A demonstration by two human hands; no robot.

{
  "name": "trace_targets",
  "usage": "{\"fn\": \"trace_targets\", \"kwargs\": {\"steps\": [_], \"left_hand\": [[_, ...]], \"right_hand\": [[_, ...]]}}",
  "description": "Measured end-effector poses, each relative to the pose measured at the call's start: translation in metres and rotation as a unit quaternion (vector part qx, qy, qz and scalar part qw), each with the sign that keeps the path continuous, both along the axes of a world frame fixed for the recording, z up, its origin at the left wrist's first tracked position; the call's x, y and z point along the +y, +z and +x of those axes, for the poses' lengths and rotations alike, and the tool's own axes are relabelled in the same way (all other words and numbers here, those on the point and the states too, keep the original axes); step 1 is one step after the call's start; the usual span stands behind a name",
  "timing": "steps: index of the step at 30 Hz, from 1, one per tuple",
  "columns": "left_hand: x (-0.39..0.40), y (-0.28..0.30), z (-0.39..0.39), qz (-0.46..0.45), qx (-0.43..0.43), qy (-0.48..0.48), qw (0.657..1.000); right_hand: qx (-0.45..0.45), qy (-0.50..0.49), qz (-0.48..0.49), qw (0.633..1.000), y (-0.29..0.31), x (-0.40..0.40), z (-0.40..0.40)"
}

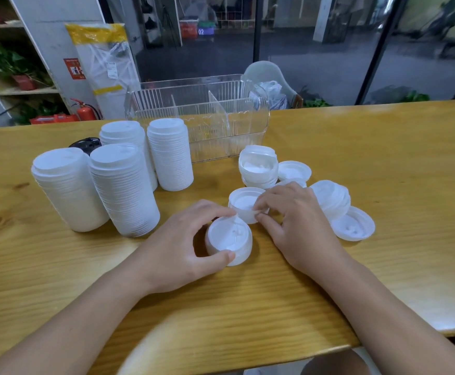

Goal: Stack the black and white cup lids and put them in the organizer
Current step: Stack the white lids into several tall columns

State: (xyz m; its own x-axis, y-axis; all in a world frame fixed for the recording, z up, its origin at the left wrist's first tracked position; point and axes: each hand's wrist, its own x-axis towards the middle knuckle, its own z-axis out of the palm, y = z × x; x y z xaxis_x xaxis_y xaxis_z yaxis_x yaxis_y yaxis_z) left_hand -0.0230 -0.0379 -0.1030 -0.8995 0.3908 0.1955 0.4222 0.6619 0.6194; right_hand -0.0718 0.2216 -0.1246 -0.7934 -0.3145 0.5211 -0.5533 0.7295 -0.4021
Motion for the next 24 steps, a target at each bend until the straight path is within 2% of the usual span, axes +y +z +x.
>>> {"fn": "trace_targets", "kwargs": {"steps": [11,19,21,24], "left_hand": [[0.000,-0.004,-0.003,-0.029,0.004,0.005,1.000],[-0.001,-0.004,-0.002,-0.024,-0.003,0.004,1.000],[0.001,-0.003,-0.001,0.010,0.014,0.022,1.000],[0.007,0.000,-0.002,0.132,0.061,0.073,0.987]], "right_hand": [[-0.008,-0.001,-0.111,0.994,0.009,-0.004,0.009],[-0.107,0.022,-0.236,0.965,0.019,-0.003,0.014],[-0.129,0.042,-0.261,0.956,0.023,-0.004,0.015],[-0.188,0.094,-0.337,0.918,0.029,-0.005,0.017]]}}
